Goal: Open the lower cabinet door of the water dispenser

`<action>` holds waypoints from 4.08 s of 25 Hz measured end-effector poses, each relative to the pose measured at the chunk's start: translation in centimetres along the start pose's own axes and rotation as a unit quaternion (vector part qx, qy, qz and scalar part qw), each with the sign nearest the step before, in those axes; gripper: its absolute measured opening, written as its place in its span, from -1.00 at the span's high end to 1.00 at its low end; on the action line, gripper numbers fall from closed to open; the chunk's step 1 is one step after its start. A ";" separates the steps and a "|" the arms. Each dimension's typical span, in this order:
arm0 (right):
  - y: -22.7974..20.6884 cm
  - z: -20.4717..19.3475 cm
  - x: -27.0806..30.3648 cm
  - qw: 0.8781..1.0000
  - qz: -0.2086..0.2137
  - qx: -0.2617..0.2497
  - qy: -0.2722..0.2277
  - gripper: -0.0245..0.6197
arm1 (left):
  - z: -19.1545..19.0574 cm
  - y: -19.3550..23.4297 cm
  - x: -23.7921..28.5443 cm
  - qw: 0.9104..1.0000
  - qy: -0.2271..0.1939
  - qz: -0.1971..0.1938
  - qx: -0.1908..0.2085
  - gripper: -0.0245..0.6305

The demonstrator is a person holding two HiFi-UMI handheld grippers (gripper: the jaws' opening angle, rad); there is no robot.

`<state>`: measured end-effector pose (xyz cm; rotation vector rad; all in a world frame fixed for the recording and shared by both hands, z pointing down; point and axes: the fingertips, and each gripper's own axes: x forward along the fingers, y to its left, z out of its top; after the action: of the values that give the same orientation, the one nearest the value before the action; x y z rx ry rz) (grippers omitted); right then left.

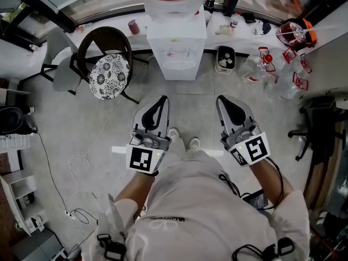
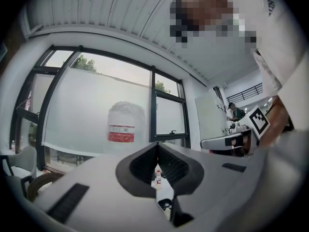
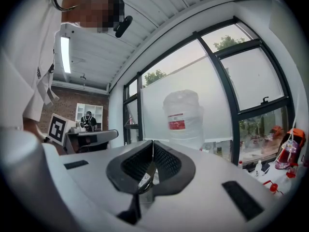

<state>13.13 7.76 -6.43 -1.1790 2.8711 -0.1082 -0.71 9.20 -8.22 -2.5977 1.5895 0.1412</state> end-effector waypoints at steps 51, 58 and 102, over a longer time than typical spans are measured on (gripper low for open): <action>-26.3 -66.4 20.7 0.997 -0.048 -0.008 -0.057 0.87 | -73.4 2.4 23.3 0.993 -0.003 -0.089 0.072 0.92; -27.5 -68.3 21.4 0.997 -0.042 0.003 -0.059 0.84 | -75.2 2.1 24.1 0.993 -0.004 -0.097 0.061 0.92; -32.2 -74.7 26.6 1.000 -0.011 -0.016 0.004 0.38 | -76.7 0.2 25.3 0.986 -0.023 -0.154 0.066 0.92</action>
<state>12.29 -30.00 70.39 -1.2199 2.8772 -0.0679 12.89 -22.96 64.63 -2.6731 1.1211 0.0696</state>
